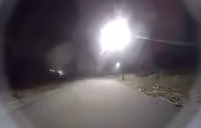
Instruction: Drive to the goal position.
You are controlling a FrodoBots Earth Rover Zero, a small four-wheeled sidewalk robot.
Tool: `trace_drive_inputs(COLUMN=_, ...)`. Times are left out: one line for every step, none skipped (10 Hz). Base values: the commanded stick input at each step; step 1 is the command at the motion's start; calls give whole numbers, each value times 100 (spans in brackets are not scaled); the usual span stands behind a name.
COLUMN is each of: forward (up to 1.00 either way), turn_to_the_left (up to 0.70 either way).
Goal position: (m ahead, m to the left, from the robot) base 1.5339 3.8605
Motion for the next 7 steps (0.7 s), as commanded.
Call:
trace_drive_inputs(forward=100, turn_to_the_left=3)
trace_drive_inputs(forward=100, turn_to_the_left=3)
trace_drive_inputs(forward=100, turn_to_the_left=3)
trace_drive_inputs(forward=100, turn_to_the_left=2)
trace_drive_inputs(forward=100, turn_to_the_left=2)
trace_drive_inputs(forward=100, turn_to_the_left=2)
trace_drive_inputs(forward=100, turn_to_the_left=2)
